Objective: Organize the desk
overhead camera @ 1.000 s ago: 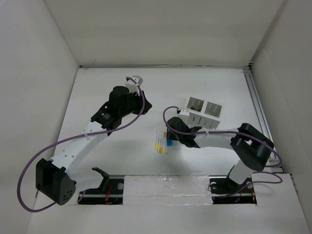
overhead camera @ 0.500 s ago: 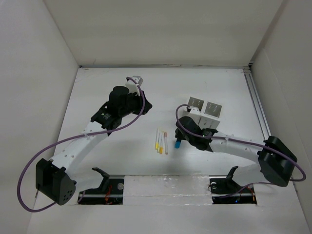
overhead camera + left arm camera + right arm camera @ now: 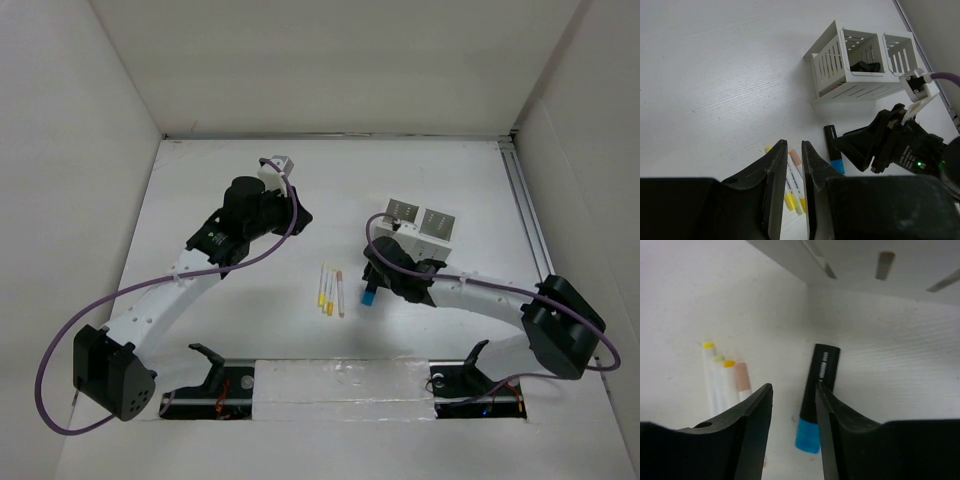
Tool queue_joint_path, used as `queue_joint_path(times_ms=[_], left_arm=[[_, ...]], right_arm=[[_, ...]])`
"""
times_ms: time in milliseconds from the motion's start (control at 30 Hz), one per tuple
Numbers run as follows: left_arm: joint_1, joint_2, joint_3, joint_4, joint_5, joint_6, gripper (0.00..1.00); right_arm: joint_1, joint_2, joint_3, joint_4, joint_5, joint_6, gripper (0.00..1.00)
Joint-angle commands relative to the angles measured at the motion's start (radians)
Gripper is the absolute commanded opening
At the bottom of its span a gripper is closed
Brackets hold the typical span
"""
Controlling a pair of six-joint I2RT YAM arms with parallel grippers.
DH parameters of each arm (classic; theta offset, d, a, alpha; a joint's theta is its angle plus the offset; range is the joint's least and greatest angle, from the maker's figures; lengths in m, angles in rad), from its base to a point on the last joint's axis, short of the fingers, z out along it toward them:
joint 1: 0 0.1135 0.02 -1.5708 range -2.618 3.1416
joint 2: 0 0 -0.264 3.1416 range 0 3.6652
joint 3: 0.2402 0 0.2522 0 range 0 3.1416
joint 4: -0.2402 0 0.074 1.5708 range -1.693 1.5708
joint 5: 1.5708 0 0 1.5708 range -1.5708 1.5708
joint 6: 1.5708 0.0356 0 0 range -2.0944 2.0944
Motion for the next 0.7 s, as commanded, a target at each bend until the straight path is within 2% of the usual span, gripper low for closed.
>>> queue_joint_path(times_ms=[0,100,400,533,667], left_arm=[[0.004,-0.020,0.031,0.037,0.015,-0.001,0.14],[0.004,-0.012,0.034,0.036,0.010,-0.001,0.15],[0.004,-0.018,0.030,0.036,0.019,-0.003,0.14],[0.004,-0.021,0.030,0.034,0.004,0.000,0.14],[0.004,-0.021,0.030,0.036,0.012,0.000,0.14]], right_arm=[[-0.024,0.036,-0.001,-0.079,0.015,0.084,0.46],[-0.035,0.031,-0.032,-0.054,-0.023,0.117,0.56],[-0.067,0.154,0.011,-0.013,-0.058,0.070,0.56],[-0.067,0.214,0.048,-0.044,-0.051,0.058,0.51],[-0.067,0.241,0.071,-0.066,-0.051,0.045,0.41]])
